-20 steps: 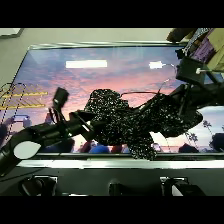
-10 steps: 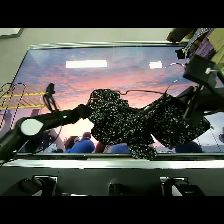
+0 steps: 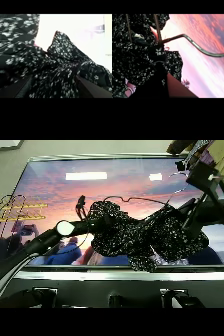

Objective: Fold the clothes and pants, and hang the long-sleeved shirts on hangers.

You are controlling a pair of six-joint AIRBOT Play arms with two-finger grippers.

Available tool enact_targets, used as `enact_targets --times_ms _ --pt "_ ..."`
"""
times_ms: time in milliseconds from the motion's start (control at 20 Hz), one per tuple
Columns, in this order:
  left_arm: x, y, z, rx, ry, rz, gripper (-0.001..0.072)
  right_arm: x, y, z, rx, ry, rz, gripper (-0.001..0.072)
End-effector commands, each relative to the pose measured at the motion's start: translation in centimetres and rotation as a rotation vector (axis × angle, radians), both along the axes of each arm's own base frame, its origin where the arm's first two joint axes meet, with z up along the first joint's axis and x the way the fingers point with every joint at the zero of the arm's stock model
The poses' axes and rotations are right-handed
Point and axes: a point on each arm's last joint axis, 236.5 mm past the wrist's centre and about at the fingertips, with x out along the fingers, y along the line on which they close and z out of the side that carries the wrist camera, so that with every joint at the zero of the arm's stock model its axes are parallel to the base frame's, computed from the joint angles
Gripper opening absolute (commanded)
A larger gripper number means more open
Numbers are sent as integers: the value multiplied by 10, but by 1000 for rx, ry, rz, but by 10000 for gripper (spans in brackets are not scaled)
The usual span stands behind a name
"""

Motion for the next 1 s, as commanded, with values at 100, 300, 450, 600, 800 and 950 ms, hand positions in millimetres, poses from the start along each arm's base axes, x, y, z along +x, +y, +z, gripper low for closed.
enact_targets --times_ms 100,300,450,600,800,950 --pt "13 -28 4 -19 -20 -27 616 1 -4 -2 8 17 -41 24" --pt "-8 -37 -1 -8 14 -106 615 1 -5 -2 5 19 -47 24" --pt "-18 -43 -4 5 8 -151 529 1 -5 -2 5 19 -46 24" --pt "-15 -40 -4 26 -35 -171 19 -2 -5 -4 13 39 -57 24" --pt "-4 -19 5 69 -83 -171 18 -11 -7 -8 5 81 -70 24" --pt "2 -2 19 94 -125 -172 18 -16 -15 -13 -11 113 -112 23"
